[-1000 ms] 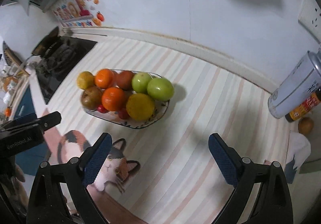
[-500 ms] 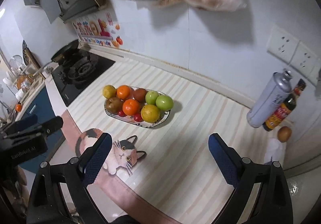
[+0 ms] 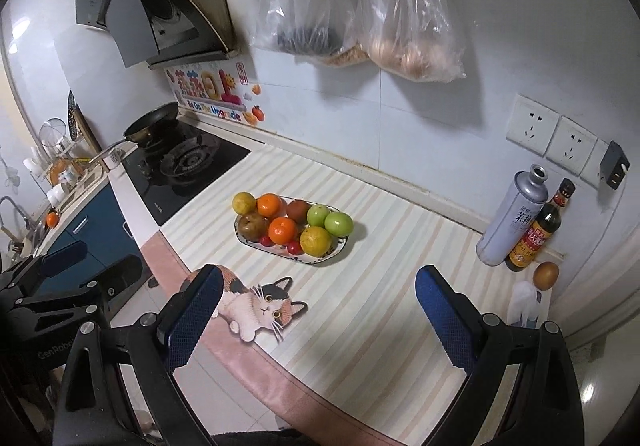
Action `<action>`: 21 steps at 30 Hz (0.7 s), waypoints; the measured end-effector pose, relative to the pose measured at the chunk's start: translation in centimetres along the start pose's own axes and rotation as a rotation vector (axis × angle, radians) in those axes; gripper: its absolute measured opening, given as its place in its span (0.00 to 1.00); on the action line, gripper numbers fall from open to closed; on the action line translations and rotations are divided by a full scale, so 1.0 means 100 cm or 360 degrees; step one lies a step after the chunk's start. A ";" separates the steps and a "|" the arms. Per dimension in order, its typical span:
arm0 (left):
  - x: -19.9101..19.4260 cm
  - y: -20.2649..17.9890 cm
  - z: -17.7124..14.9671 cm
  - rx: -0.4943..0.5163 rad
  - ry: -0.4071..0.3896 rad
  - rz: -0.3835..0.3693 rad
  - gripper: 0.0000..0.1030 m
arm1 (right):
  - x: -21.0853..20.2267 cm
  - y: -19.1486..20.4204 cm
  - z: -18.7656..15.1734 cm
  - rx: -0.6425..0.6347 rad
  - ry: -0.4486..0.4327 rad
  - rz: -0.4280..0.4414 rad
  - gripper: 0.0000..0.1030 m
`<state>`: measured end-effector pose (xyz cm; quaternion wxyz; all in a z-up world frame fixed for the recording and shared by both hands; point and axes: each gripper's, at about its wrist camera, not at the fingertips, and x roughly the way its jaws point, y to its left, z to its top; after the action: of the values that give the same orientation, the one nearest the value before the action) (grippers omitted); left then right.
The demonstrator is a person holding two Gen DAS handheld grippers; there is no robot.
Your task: Organize fruits
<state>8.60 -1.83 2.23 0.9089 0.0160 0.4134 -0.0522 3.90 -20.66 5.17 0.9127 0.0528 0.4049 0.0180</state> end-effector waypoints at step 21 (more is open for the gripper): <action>0.006 0.006 0.012 -0.0023 -0.0022 0.0016 0.87 | 0.013 -0.008 0.008 0.0028 0.0019 -0.0018 0.96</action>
<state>9.95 -1.39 2.61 0.9121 0.0112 0.4073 -0.0446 5.41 -21.43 4.67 0.9098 0.0583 0.4107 0.0095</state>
